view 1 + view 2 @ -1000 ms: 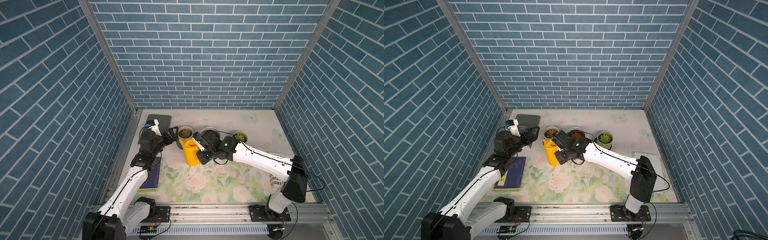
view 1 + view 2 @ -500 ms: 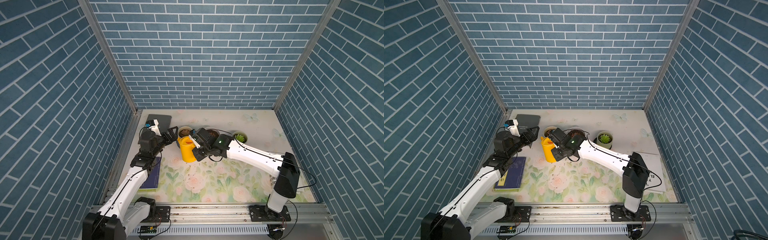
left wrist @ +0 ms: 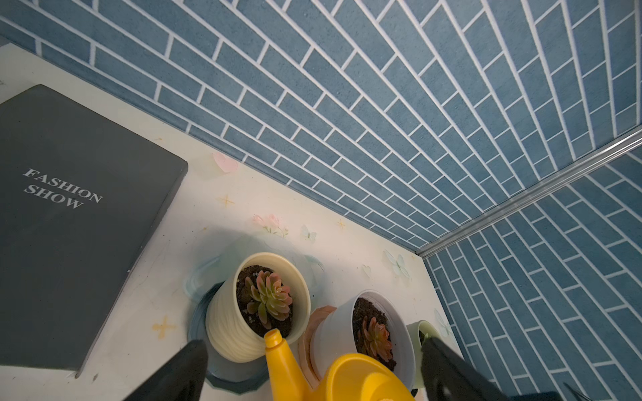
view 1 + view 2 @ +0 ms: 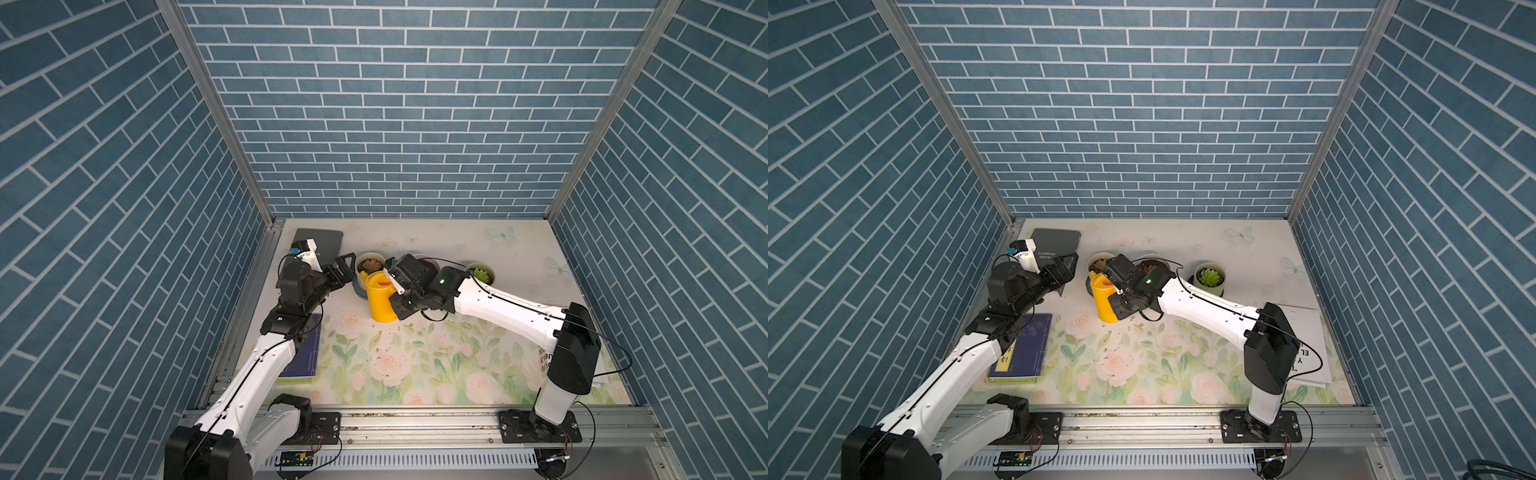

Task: Water the succulent around the soil edge
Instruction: Water the soil of the potted plant with water.

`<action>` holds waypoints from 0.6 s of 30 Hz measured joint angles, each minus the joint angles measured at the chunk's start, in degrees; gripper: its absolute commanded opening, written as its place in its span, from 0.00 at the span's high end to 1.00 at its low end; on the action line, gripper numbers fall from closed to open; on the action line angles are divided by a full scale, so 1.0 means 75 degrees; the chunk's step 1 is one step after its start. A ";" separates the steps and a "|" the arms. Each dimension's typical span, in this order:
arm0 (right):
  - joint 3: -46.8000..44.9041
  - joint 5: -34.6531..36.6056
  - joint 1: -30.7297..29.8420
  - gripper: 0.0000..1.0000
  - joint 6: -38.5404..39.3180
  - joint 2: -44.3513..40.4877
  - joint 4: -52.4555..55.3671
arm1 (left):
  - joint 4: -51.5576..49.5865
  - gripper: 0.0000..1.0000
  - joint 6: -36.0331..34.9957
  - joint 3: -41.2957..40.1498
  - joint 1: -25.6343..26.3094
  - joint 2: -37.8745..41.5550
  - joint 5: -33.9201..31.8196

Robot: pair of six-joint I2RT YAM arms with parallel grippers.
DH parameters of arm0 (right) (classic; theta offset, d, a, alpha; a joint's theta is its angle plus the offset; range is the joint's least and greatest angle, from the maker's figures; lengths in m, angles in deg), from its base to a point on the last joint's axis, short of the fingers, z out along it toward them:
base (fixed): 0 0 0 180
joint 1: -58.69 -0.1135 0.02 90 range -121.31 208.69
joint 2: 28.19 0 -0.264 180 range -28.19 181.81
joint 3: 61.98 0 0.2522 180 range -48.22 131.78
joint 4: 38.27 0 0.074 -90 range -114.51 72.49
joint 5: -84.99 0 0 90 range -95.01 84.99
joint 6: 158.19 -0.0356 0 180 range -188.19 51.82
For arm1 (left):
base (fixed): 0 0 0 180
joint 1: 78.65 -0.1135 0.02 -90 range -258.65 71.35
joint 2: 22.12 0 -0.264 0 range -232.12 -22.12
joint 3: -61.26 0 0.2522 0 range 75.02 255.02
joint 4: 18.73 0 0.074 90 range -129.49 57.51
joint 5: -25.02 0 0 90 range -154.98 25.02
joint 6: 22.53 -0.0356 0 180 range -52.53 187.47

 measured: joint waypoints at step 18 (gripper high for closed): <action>-0.0516 0.0219 0.0108 1.00 -0.0114 -0.0699 0.0105 | -0.0023 0.00 0.0000 0.0003 0.0000 -0.0216 -0.0003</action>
